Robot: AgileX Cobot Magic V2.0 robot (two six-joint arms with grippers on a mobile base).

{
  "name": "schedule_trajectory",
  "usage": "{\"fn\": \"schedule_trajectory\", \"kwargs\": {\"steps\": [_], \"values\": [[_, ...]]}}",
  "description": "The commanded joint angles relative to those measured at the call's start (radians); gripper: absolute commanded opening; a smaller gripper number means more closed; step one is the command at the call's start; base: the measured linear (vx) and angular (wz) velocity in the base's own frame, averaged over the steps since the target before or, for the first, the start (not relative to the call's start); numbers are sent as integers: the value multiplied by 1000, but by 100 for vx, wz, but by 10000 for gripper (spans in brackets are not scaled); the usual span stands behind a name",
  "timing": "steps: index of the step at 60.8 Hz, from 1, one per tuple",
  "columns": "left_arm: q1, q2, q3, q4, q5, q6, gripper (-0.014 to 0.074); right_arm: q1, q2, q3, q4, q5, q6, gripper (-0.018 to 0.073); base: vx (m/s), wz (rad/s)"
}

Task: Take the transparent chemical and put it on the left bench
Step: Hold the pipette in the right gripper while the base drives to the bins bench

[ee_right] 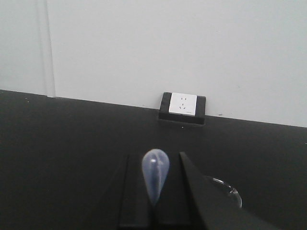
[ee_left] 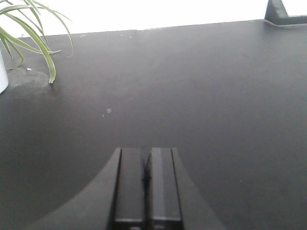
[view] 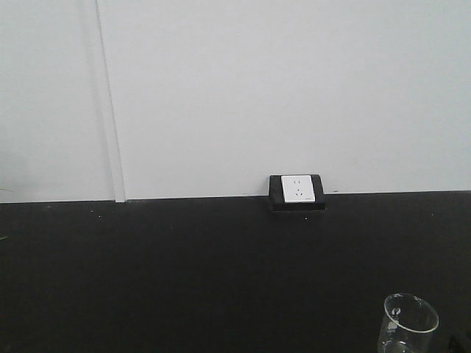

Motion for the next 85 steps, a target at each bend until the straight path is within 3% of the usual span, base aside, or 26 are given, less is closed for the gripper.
{"fn": "schedule_trajectory", "kwargs": {"steps": [1, 21, 37, 85], "values": [[-2, -19, 16, -1, -78, -8, -3, -2, -32, 16, 8, -68, 1, -1, 0, 0], [-2, -19, 16, -1, -78, -8, -3, -2, -38, 168, 8, -67, 1, -1, 0, 0], [-2, -19, 16, -1, -78, -8, -3, -2, -38, 165, -5, 38, 1, -1, 0, 0], [-2, -19, 16, -1, -78, -8, -3, -2, -38, 165, -5, 44, 1, -1, -9, -2]]}}
